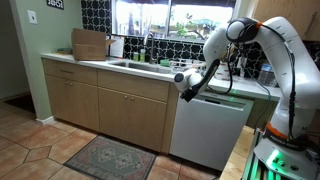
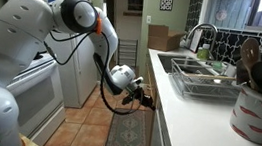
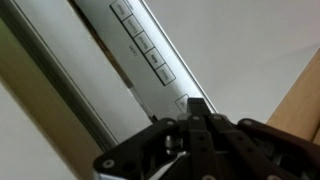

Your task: Press a button on the left of the dish washing machine controlling panel

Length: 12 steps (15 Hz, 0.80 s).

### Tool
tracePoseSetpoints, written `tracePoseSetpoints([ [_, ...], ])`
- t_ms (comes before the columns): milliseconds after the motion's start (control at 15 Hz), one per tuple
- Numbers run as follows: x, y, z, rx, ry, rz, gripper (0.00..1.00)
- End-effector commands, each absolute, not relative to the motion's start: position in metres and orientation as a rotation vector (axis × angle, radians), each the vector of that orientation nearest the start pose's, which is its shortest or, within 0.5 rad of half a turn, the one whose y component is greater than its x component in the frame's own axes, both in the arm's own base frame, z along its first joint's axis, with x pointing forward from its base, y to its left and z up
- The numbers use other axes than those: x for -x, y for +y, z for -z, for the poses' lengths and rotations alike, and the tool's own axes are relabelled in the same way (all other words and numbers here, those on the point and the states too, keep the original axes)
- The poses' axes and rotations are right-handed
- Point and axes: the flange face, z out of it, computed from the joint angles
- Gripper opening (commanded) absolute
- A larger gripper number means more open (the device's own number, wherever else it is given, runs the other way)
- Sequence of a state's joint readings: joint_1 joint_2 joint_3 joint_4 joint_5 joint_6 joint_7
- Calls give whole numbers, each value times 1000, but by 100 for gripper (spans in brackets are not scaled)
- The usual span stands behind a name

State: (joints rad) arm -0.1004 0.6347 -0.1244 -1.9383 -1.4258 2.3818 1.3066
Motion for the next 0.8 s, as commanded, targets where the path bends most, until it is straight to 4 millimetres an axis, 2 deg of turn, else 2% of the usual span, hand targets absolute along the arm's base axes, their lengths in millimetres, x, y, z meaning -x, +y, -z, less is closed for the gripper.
tracePoseSetpoints([
  [0, -591, -150, -135, -2242, -298, -365, 0],
  [733, -599, -161, -129, -2202, -282, -373, 0],
])
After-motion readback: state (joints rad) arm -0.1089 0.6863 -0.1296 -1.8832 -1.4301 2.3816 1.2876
